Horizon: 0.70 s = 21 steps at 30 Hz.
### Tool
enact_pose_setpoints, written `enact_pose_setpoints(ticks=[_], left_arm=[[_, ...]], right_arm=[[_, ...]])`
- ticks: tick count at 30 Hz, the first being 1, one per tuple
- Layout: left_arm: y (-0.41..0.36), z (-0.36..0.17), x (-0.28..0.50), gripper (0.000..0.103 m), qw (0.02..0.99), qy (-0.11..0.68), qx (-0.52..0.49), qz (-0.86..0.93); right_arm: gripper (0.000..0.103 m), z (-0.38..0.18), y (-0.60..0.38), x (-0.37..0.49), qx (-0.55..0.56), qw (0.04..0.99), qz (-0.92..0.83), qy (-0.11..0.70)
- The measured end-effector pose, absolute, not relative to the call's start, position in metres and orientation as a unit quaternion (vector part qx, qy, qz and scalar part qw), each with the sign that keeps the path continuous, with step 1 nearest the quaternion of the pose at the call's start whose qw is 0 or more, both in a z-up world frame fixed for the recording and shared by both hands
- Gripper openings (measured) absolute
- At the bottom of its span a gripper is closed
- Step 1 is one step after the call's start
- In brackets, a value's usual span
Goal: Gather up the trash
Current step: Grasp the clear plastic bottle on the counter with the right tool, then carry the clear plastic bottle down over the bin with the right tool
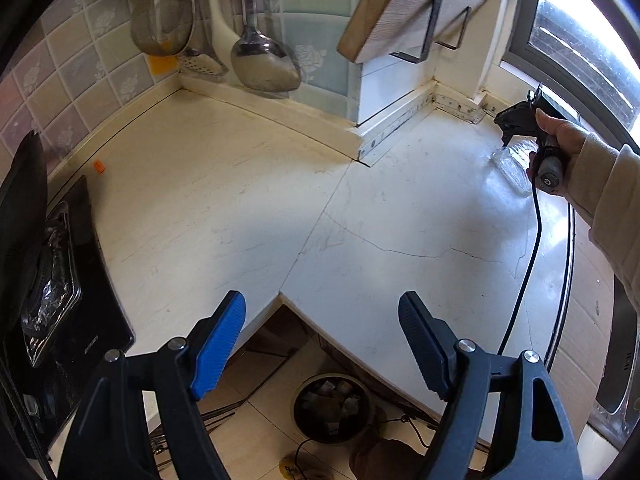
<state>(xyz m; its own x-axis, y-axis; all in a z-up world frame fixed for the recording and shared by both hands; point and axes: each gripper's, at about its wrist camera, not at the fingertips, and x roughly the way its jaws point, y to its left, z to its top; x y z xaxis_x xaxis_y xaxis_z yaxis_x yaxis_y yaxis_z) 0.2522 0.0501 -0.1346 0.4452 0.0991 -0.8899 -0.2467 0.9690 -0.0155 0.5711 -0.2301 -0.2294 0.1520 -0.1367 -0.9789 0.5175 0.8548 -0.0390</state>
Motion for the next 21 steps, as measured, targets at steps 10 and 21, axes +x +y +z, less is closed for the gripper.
enact_pose_setpoints(ticks=[10,21], left_arm=[[0.047,-0.126,0.242,0.077,0.858,0.503,-0.074,0.073],[0.038,-0.119,0.215,0.077,0.867,0.494,-0.063,0.015]], right_arm=[[0.087,-0.206,-0.277,0.498,0.218,0.765,-0.151,0.587],[0.088,-0.131,-0.275,0.372,0.252,0.77,0.042,0.585]])
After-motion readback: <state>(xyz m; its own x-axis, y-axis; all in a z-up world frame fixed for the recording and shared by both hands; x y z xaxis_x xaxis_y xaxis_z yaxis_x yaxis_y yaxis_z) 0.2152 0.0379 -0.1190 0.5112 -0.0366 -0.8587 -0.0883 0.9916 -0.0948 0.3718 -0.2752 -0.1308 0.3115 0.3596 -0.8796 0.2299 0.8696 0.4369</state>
